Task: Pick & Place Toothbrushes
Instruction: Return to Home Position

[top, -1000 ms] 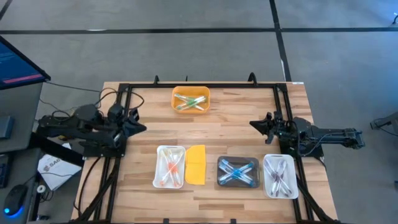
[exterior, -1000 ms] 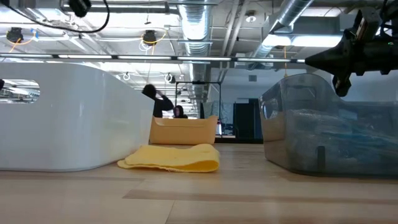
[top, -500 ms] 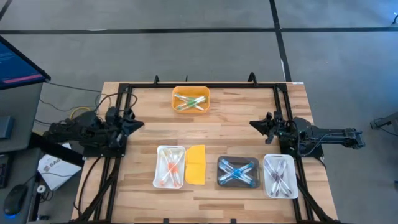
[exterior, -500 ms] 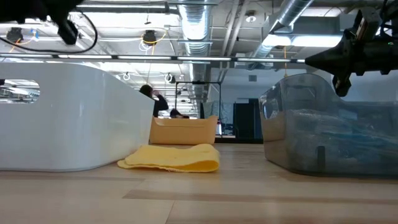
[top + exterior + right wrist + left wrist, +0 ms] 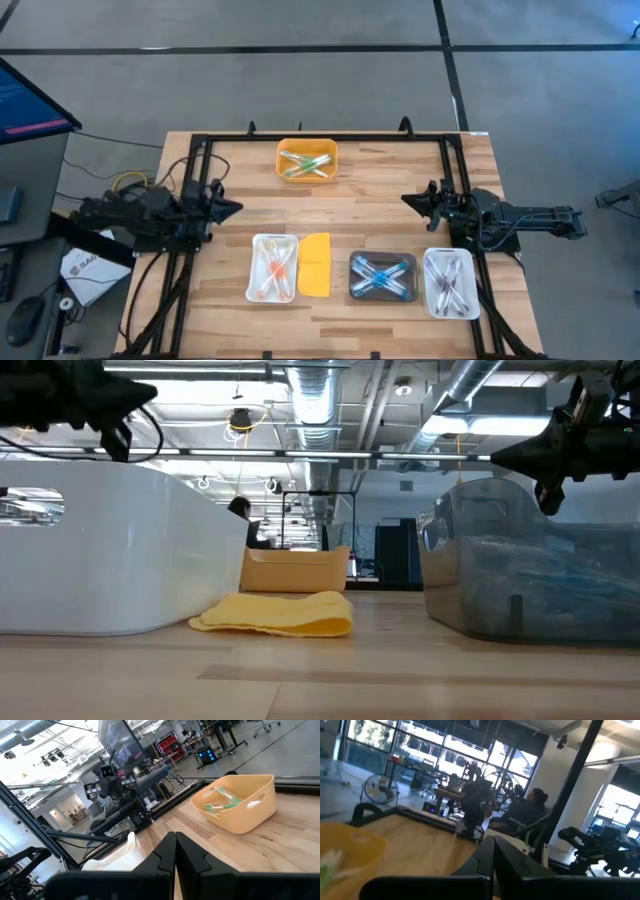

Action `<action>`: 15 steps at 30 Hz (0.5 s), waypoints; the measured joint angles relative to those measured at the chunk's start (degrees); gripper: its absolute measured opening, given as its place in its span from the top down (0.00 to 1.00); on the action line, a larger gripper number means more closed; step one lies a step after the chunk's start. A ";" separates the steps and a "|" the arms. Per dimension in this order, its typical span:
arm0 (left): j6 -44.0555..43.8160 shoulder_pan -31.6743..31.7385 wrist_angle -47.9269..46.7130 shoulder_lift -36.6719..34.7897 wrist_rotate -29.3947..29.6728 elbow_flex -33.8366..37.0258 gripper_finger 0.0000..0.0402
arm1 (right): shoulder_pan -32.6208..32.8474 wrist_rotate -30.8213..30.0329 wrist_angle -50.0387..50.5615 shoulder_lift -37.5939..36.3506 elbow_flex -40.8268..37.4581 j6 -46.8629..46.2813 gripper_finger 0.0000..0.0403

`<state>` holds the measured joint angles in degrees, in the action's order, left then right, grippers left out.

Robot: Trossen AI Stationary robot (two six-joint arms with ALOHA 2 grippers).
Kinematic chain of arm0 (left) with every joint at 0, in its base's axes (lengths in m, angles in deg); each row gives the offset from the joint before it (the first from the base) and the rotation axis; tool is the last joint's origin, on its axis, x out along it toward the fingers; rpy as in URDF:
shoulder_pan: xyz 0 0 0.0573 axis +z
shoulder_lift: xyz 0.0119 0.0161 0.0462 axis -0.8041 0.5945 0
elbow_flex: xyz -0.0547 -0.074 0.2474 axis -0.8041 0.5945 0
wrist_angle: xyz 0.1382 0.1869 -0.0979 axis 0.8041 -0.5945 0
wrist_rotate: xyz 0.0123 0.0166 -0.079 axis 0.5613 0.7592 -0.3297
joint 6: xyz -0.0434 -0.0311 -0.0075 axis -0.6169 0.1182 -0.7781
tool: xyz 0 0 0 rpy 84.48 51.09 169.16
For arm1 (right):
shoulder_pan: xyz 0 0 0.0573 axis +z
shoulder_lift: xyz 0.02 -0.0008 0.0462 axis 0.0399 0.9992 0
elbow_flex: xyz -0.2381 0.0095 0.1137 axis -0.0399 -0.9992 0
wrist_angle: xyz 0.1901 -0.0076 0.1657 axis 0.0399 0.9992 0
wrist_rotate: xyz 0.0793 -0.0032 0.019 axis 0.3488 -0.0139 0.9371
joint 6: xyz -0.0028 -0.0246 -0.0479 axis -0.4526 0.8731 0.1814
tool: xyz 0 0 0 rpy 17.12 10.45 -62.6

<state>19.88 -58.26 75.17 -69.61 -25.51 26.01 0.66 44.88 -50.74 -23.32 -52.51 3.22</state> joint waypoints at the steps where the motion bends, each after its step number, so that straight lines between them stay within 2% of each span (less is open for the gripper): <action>1: -1.27 0.00 1.30 0.00 -0.01 1.30 1.00 | 0.00 0.00 0.00 0.00 0.00 0.00 1.00; 5: -5.38 0.00 7.99 0.00 -0.21 6.66 1.00 | 0.00 0.00 0.01 0.00 0.00 0.00 1.00; 15: -0.36 0.00 7.51 0.00 -0.47 6.57 1.00 | 0.00 0.00 0.01 0.00 -0.02 0.00 1.00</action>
<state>19.52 -58.26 82.68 -69.61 -25.98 32.59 0.66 44.88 -50.73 -23.32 -52.54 3.22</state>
